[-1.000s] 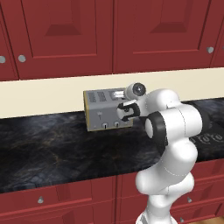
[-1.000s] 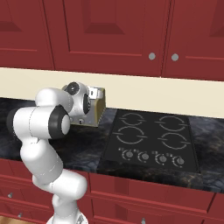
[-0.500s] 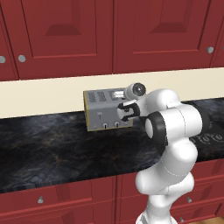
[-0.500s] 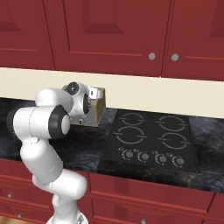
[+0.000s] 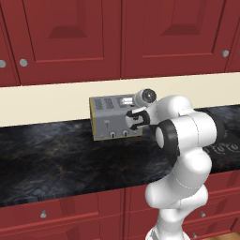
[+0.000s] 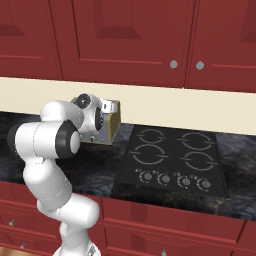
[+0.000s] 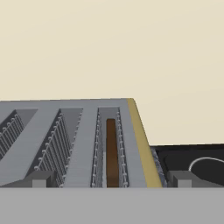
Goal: Start the toaster. Once the lever pops up, take the bread to the plate on the dining counter.
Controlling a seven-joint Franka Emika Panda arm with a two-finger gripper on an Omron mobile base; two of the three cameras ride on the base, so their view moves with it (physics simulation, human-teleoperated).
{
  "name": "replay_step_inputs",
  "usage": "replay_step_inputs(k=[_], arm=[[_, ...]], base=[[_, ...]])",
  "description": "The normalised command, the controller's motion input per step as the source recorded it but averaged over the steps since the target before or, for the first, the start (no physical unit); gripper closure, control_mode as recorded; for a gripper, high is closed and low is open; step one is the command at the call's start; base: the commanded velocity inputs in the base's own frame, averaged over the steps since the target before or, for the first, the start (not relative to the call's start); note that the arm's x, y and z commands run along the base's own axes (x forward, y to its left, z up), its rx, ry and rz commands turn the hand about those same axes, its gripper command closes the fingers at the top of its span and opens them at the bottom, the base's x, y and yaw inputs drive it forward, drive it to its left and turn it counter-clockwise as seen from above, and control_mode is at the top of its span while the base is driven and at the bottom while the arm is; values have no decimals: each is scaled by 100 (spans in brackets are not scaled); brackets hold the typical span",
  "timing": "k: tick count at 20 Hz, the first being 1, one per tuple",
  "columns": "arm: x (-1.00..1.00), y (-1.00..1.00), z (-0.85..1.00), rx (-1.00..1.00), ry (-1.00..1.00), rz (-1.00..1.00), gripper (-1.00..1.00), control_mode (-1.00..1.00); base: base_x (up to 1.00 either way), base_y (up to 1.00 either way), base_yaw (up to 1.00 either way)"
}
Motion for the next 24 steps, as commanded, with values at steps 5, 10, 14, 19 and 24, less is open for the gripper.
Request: replay_step_inputs(k=[5, 10, 14, 19, 24], arm=[[0, 0, 0, 0, 0, 0, -100, -100], [0, 0, 0, 0, 0, 0, -100, -100], [0, 0, 0, 0, 0, 0, -100, -100], [0, 0, 0, 0, 0, 0, -100, -100], [0, 0, 0, 0, 0, 0, -100, -100]], base=[[0, 0, 0], [0, 0, 0], [0, 0, 0], [0, 0, 0], [0, 0, 0]])
